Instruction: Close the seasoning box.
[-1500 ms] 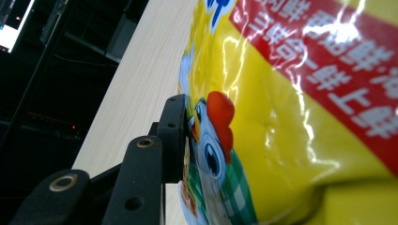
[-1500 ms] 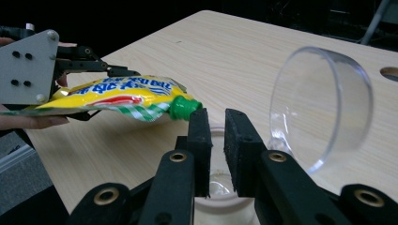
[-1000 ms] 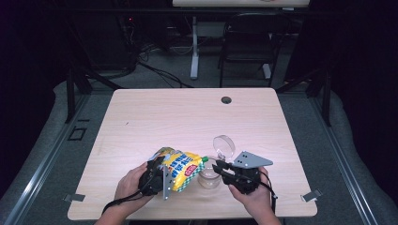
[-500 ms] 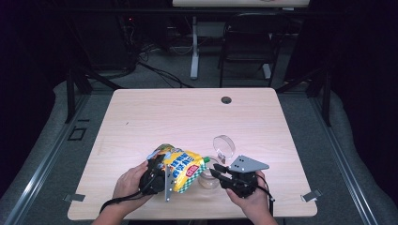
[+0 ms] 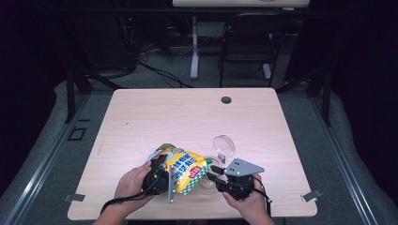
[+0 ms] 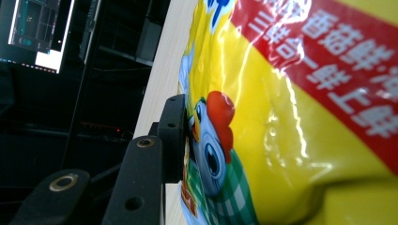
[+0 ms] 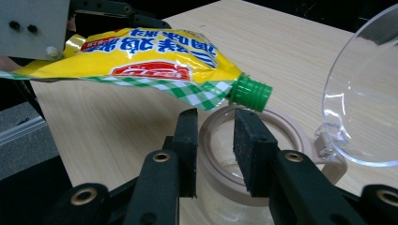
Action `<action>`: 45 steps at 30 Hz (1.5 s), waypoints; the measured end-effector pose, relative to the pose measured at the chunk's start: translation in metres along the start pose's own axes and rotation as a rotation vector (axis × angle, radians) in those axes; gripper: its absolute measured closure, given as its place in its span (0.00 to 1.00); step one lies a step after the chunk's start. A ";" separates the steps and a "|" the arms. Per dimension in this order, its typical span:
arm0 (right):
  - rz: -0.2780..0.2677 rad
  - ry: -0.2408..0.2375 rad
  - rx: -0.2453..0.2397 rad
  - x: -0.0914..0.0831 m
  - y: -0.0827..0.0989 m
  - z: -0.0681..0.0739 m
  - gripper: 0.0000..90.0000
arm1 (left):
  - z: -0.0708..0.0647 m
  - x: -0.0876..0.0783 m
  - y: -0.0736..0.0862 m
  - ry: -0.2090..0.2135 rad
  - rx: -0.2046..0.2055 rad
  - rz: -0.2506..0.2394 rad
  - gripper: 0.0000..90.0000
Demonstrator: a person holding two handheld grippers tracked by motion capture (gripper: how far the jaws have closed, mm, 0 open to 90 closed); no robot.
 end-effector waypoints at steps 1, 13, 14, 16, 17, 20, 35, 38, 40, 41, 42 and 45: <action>-0.002 0.002 -0.001 0.000 0.000 0.001 0.77 | 0.000 0.000 -0.001 -0.005 0.008 0.002 0.71; -0.009 0.016 -0.028 0.001 0.001 0.004 0.76 | 0.002 0.001 -0.003 -0.024 0.059 0.025 0.71; -0.009 0.016 -0.028 0.001 0.001 0.004 0.76 | 0.002 0.001 -0.003 -0.024 0.059 0.025 0.71; -0.012 0.020 -0.030 0.000 0.001 0.003 0.76 | 0.002 0.001 -0.002 -0.023 0.060 0.030 0.71; -0.016 0.010 -0.022 0.000 0.000 0.003 0.75 | 0.001 0.001 -0.002 -0.017 0.064 0.034 0.71; -0.019 -0.008 -0.035 0.001 0.000 0.005 0.74 | -0.001 0.001 -0.004 -0.036 0.093 0.050 0.71; -0.004 0.002 -0.036 0.005 0.003 0.007 0.74 | -0.002 0.001 -0.004 -0.063 0.137 0.059 0.71; -0.008 0.000 -0.027 0.005 0.003 0.007 0.74 | -0.002 0.001 -0.004 -0.064 0.145 0.062 0.72; -0.002 -0.003 -0.029 0.006 0.003 0.007 0.74 | -0.002 0.001 -0.004 -0.066 0.150 0.065 0.72; -0.002 -0.002 -0.029 0.006 0.004 0.007 0.74 | -0.002 0.001 -0.004 -0.073 0.159 0.063 0.72; -0.003 -0.003 -0.028 0.006 0.004 0.008 0.74 | -0.002 0.001 -0.004 -0.077 0.165 0.068 0.72; 0.002 -0.007 -0.033 0.006 0.004 0.009 0.74 | -0.002 0.000 -0.004 -0.085 0.176 0.076 0.72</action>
Point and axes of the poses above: each handheld gripper's, and its own axes: x roughly forward along the jaws, y roughly out of its underside, z roughly to its left, the point moved 1 cm from there along x, roughly forward along the jaws, and after that the axes turned 14 degrees about y, right-handed, at the moved point
